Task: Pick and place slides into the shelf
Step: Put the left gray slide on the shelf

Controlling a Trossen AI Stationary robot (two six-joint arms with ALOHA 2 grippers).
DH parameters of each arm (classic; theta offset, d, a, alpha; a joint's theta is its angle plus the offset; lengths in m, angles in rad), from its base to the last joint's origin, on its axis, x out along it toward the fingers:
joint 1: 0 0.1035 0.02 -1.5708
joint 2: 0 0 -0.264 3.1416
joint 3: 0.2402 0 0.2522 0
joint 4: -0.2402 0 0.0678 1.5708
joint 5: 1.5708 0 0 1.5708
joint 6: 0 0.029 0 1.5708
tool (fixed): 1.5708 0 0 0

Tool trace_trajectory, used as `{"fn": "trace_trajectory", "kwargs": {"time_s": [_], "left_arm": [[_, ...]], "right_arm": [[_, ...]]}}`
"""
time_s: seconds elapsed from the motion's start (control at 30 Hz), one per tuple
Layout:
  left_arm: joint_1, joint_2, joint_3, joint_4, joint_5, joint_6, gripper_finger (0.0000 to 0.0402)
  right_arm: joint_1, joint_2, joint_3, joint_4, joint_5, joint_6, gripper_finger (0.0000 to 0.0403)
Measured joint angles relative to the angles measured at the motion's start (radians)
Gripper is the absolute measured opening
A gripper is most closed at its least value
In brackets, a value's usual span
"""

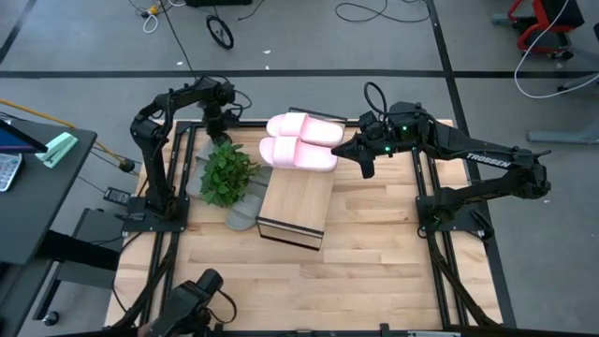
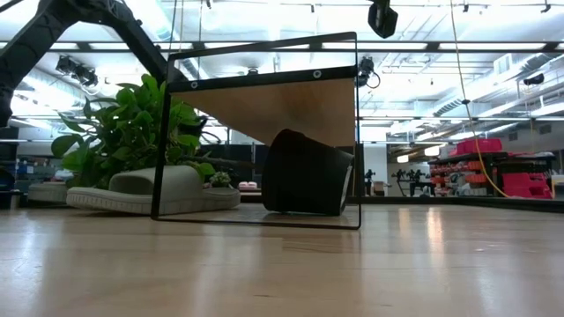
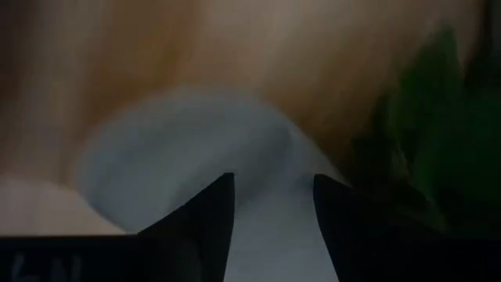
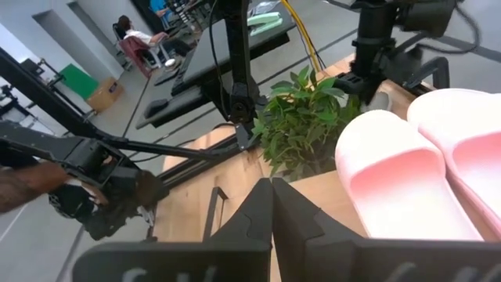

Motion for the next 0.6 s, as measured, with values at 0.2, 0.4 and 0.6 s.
{"fn": "trace_trajectory", "kwargs": {"time_s": [0.2, 0.4, 0.6], "left_arm": [[-0.002, 0.0, 0.006, 0.051, -0.004, -0.007, 0.0184], [0.014, 0.005, -0.018, 0.002, 0.019, -0.008, 0.0183], [0.037, 0.004, -0.072, 0.012, 0.04, -0.029, 0.0183]], "right_arm": [[0.0, 0.0, 0.0, 0.0, 0.0, 0.025, 0.0005], [0.0, 0.0, 0.0, 0.0, 0.0, 0.032, 0.0005], [0.0, 0.0, 0.0, 0.0, 0.0, 0.047, 0.0005]]}}
